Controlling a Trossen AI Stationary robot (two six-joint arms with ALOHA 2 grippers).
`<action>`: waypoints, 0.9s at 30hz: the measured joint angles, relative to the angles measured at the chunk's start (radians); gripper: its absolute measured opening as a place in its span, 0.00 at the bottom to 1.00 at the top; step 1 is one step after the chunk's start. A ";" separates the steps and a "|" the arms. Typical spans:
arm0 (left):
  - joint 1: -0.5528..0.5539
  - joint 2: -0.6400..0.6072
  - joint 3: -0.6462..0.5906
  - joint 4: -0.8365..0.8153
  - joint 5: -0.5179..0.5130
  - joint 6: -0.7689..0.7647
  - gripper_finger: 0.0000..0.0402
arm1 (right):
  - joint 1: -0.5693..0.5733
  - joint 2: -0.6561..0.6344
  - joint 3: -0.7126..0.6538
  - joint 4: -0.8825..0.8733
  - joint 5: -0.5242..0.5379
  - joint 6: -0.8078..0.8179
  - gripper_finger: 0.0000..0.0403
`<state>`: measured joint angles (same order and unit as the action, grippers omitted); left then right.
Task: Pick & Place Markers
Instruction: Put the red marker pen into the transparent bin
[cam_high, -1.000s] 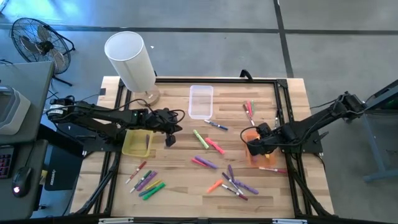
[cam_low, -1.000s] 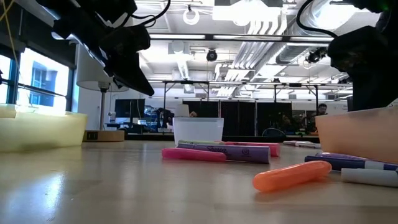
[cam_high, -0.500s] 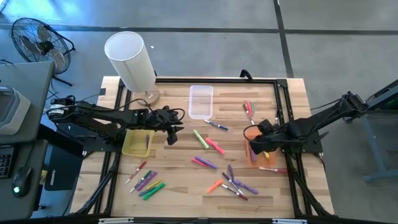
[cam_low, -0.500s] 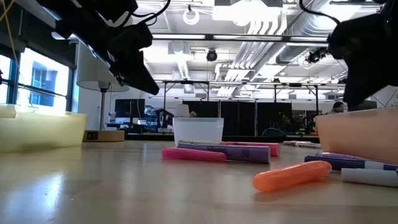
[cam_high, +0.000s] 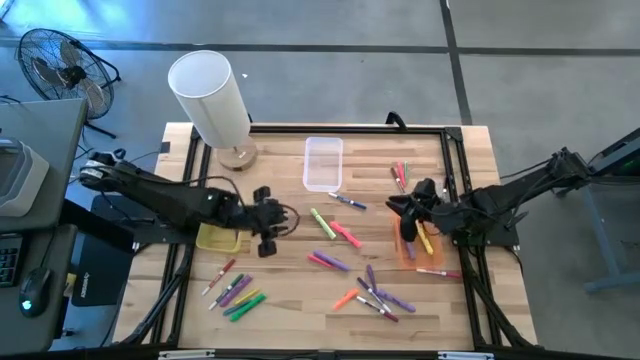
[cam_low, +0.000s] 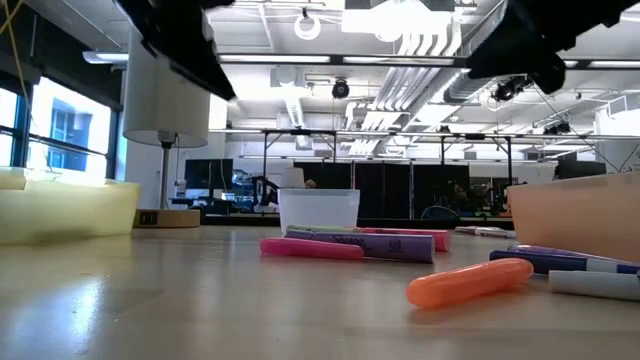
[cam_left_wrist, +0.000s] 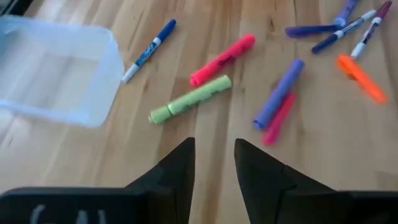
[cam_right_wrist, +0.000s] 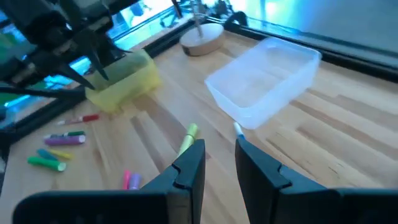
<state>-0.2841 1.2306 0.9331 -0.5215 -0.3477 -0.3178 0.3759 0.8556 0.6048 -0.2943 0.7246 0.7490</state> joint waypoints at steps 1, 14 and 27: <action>-0.029 0.000 0.029 -0.055 -0.013 -0.055 0.27 | 0.000 0.015 0.000 0.016 0.000 -0.015 0.19; -0.308 -0.001 0.118 -0.592 0.217 -1.015 0.27 | -0.010 0.199 0.000 0.038 -0.001 -0.024 0.19; -0.543 0.000 -0.089 -0.525 0.334 -1.504 0.27 | -0.010 0.190 0.000 0.083 -0.001 -0.052 0.19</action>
<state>-0.8272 1.2301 0.8437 -1.0470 -0.0133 -1.8214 0.3656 1.0458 0.6048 -0.2115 0.7235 0.6972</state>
